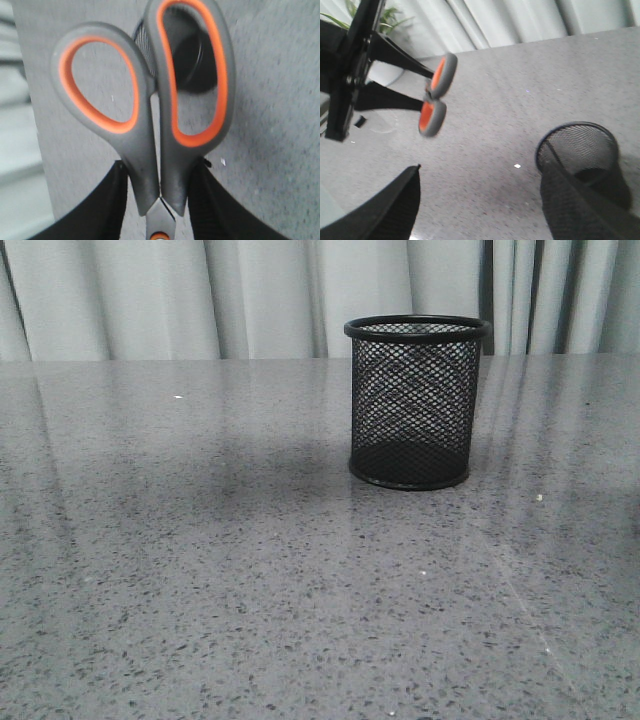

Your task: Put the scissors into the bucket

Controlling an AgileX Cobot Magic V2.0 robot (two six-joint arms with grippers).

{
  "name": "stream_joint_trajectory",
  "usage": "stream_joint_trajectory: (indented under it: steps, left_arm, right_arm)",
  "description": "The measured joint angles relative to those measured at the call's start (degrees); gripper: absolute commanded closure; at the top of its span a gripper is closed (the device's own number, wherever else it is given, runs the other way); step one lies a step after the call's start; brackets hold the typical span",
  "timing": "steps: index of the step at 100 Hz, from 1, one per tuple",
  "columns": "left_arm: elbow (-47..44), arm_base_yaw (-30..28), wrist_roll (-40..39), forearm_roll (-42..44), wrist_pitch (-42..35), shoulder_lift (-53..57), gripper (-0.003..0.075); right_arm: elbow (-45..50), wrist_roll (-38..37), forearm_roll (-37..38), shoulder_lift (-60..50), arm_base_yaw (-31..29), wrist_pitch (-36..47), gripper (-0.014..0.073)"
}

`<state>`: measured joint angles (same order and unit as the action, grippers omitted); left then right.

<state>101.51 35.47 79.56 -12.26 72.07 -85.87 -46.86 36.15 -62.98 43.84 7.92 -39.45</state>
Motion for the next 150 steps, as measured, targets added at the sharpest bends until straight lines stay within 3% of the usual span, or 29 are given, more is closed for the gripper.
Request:
stream_joint_trajectory:
  steps: [15,30,86,93,107,116,124,134,140,150]
  left_arm:
    - [0.88,4.04,-0.36,0.32,0.12,0.12,0.0596]
    - [0.90,6.20,-1.95,0.76,0.24,0.12,0.0596]
    - [0.90,7.86,-2.91,1.20,-0.11,0.12,0.0596]
    - [0.90,7.86,-2.91,1.20,-0.51,0.12,0.0596]
    - [0.90,7.86,-3.39,1.20,-0.60,0.12,0.0584]
    - [0.90,7.86,-4.43,1.49,-0.60,0.12,0.0516]
    - [0.90,7.86,-6.17,1.61,-0.60,0.12,0.0374]
    - [1.00,7.86,-7.04,1.61,-0.74,0.12,0.0186]
    - [1.00,7.86,-7.50,1.50,-0.84,0.20,0.0156]
    - [1.00,7.86,-9.08,1.50,-0.93,0.20,0.0174]
  right_arm:
    - [-2.32,4.05,-7.10,4.06,0.00,-3.05,0.0138]
    - [-4.01,5.33,-9.50,8.30,0.00,-5.26,0.0138]
    - [-6.83,10.82,-17.07,16.71,1.12,-10.73,0.0141]
    - [-7.78,10.87,-17.07,17.83,2.22,-11.17,0.0190]
    - [-8.10,11.06,-17.16,20.14,3.99,-11.60,0.0403]
    - [-8.10,11.79,-17.16,20.90,4.56,-11.60,0.0555]
    - [-8.10,12.71,-17.48,20.90,4.66,-11.76,0.0662]
    - [-8.21,13.58,-17.27,21.03,4.79,-11.76,0.0667]
    - [-8.21,13.70,-17.15,21.03,4.79,-11.76,0.0667]
    - [-8.21,13.80,-17.15,21.03,4.79,-11.42,0.0666]
